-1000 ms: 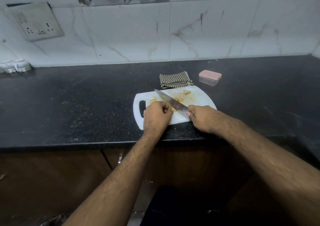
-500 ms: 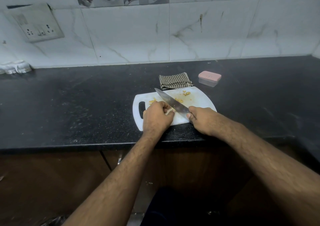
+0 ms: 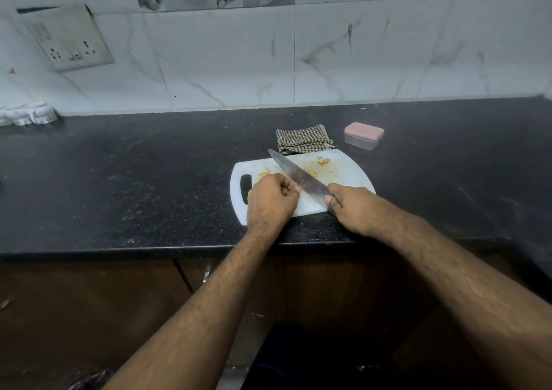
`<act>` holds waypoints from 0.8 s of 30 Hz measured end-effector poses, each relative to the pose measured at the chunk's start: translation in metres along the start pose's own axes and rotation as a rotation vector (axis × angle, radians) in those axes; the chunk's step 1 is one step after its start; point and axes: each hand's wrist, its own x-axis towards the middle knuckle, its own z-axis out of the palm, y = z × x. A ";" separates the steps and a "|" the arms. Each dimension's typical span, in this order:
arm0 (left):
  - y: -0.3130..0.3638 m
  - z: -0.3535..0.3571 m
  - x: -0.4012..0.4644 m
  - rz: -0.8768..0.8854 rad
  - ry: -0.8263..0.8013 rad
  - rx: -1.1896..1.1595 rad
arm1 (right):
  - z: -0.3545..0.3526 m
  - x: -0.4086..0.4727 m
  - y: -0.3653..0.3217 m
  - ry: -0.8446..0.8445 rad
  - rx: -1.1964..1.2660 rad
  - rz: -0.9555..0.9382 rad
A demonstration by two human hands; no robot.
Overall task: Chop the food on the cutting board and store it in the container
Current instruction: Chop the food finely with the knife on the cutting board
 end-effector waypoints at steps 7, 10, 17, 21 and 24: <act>0.000 0.002 0.001 -0.021 0.022 0.002 | 0.001 -0.003 -0.001 0.023 -0.005 0.019; 0.000 0.002 0.002 -0.027 0.049 -0.015 | 0.002 -0.004 0.000 0.031 0.005 0.018; 0.000 0.001 0.001 -0.033 0.069 -0.022 | -0.002 -0.005 0.012 0.030 0.157 0.004; -0.001 0.001 0.002 -0.014 0.061 -0.016 | -0.002 -0.002 0.012 0.064 0.503 0.015; -0.002 0.002 0.004 0.003 0.051 0.013 | -0.001 0.006 0.006 0.034 0.787 0.000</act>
